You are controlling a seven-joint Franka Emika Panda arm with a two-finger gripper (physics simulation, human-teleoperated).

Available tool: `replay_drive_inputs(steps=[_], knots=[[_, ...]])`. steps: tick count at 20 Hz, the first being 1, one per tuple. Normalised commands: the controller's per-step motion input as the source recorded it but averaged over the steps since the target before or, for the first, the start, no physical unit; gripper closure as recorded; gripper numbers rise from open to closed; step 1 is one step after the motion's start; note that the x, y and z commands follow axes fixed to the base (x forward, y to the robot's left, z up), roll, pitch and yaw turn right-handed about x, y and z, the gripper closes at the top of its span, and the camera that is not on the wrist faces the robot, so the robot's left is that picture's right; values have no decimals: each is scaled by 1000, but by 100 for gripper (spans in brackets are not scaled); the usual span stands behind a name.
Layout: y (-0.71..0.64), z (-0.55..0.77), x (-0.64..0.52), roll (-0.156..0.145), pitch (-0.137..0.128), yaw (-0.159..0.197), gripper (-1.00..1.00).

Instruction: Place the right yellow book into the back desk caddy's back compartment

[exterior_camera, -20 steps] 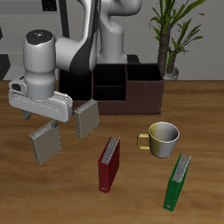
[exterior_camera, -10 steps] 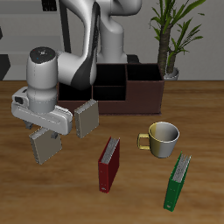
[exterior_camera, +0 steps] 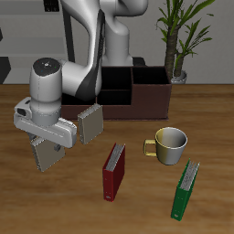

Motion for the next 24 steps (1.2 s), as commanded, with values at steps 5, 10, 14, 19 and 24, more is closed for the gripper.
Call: replay_drive_inputs(steps=[5, 10, 14, 19, 24], knots=[[-23, -5, 43, 5, -3, 2, 100], [-6, 42, 21, 3, -3, 4, 100], [190, 671, -4, 23, -77, 41, 100], [261, 652, -37, 20, -65, 45, 100], [382, 845, -100, -3, -85, 57, 100]])
